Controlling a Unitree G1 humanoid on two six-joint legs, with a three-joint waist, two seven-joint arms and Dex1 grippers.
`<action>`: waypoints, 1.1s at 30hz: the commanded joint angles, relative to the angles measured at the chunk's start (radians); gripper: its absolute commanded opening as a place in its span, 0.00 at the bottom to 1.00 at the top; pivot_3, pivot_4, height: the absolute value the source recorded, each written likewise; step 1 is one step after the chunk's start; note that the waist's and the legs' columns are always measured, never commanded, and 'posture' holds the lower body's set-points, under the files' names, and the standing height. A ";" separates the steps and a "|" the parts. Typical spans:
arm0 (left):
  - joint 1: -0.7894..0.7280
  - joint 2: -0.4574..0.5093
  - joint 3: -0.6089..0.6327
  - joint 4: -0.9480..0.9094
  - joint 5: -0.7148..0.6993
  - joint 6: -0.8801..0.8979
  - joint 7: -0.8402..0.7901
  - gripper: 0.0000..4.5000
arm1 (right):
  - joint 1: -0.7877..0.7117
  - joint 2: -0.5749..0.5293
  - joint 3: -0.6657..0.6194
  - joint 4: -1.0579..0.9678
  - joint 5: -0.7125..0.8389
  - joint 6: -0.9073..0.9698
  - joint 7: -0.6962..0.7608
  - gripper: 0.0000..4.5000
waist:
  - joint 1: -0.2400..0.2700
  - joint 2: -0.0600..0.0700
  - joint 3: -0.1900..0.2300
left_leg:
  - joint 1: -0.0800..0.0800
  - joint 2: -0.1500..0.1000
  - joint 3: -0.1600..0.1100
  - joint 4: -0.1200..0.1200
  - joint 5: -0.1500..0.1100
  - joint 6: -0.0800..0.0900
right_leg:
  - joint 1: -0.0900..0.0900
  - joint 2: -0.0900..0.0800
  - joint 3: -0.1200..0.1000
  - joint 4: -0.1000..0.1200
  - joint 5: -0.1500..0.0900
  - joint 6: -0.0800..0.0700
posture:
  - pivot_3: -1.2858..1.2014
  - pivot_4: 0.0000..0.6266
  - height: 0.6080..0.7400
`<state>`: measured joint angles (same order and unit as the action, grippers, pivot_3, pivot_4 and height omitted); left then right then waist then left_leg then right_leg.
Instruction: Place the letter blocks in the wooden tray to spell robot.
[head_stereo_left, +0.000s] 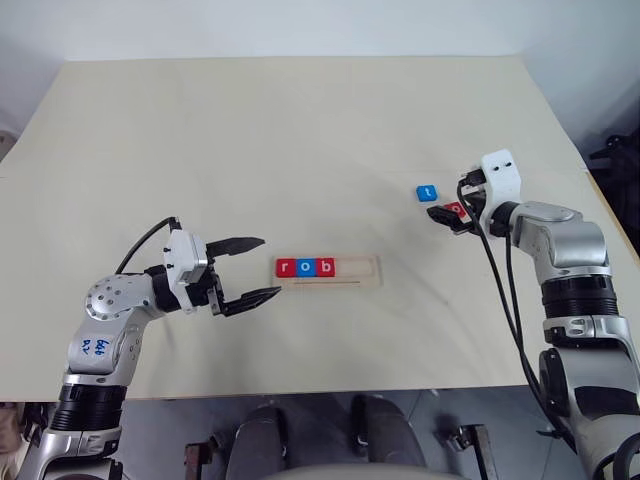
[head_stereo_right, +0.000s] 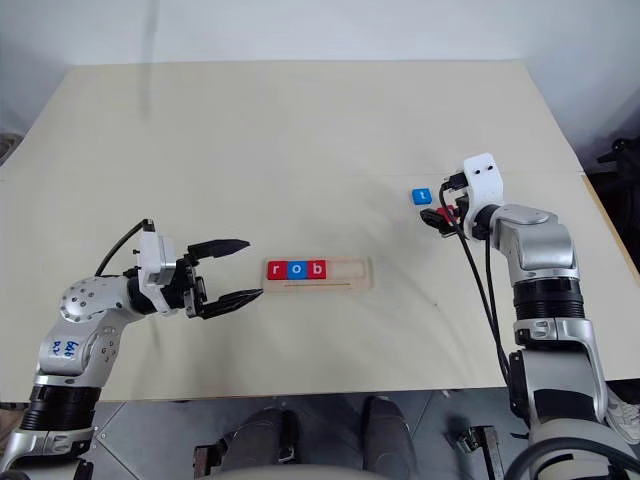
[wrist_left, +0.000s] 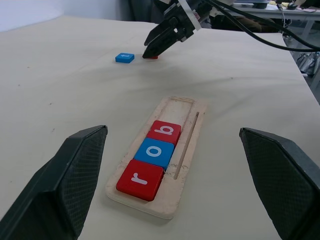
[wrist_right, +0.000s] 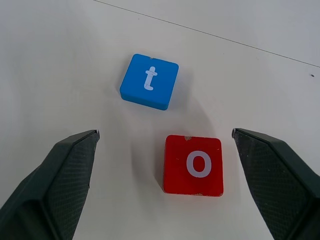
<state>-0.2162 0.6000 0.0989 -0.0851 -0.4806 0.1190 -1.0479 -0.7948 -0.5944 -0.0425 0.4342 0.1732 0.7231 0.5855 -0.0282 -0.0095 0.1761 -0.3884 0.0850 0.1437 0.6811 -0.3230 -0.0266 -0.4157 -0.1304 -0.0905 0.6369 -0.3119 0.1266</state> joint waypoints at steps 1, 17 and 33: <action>-0.003 -0.001 0.012 -0.031 -0.011 -0.009 0.000 1.00 | -0.020 -0.011 -0.016 0.005 -0.010 -0.012 -0.012 0.99 | 0.000 0.000 0.000 | 0.000 0.000 0.000 0.000 0.000 0.000 | 0.000 0.000 0.000 0.000 0.000 0.000 | 0.52 0.24 1.00; -0.009 -0.003 0.012 -0.030 -0.010 -0.008 0.006 1.00 | -0.050 -0.007 0.000 0.152 -0.034 -0.047 0.017 0.47 | 0.000 0.000 0.000 | 0.000 0.000 0.000 0.000 0.000 0.000 | 0.000 0.000 0.000 0.000 0.000 0.000 | 0.52 0.24 1.00; -0.040 -0.027 -0.029 0.012 -0.013 0.001 -0.032 1.00 | 0.382 0.058 -0.248 -0.872 0.166 0.636 -0.125 0.33 | 0.004 0.000 0.000 | -0.001 0.000 0.000 -0.001 0.000 0.000 | -0.001 0.000 0.000 0.000 0.000 0.000 | 0.52 0.24 1.00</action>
<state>-0.2409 0.5780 0.0704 -0.0631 -0.4847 0.1245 -1.0716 -0.4295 -0.5580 -0.2561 -0.3260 0.3075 1.2890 0.4900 -0.0241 -0.0098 0.1758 -0.3894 0.0850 0.1432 0.6806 -0.3235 -0.0263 -0.4166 -0.1302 -0.0903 0.6366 -0.3117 0.1269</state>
